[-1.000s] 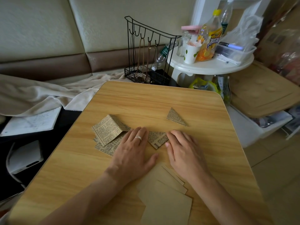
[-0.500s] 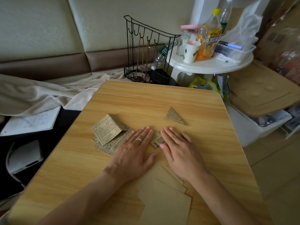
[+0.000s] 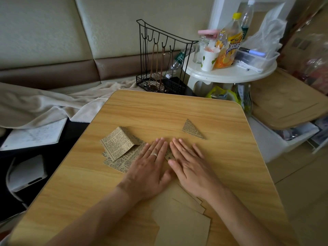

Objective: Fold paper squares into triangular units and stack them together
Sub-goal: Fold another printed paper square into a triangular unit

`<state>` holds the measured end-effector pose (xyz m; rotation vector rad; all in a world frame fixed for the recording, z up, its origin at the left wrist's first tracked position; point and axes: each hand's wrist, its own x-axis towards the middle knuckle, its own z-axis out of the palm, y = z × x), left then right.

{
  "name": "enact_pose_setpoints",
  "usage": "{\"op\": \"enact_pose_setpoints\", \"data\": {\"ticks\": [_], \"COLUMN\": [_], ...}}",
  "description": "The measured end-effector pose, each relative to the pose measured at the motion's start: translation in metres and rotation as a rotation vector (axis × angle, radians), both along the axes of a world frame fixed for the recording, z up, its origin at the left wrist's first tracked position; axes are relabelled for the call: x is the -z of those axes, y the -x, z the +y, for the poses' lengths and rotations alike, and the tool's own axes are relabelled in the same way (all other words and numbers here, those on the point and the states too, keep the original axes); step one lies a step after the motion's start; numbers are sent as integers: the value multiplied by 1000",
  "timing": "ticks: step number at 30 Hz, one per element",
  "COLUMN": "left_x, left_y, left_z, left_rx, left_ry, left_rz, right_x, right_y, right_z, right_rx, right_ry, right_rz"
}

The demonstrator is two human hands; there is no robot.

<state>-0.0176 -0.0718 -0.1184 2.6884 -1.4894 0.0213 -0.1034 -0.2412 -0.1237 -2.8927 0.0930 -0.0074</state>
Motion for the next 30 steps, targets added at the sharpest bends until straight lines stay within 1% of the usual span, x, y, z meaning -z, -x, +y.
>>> {"op": "enact_pose_setpoints", "data": {"ticks": [9, 15, 20, 23, 27, 30], "left_x": [0, 3, 5, 5, 4, 3], "left_y": [1, 0, -2, -2, -1, -1], "left_z": [-2, -2, -3, -2, -3, -2], "left_rx": [3, -10, -19, -25, -14, -9], "left_ry": [34, 26, 43, 55, 68, 73], "left_rz": [44, 22, 25, 31, 44, 44], "right_x": [3, -1, -7, -12, -14, -12], "right_y": [3, 12, 20, 14, 1, -2], "right_z": [1, 3, 2, 4, 11, 12], "right_rx": [30, 148, 234, 191, 26, 32], "right_ry": [7, 18, 97, 101, -12, -39], "right_rz": [-9, 15, 47, 26, 36, 45]}}
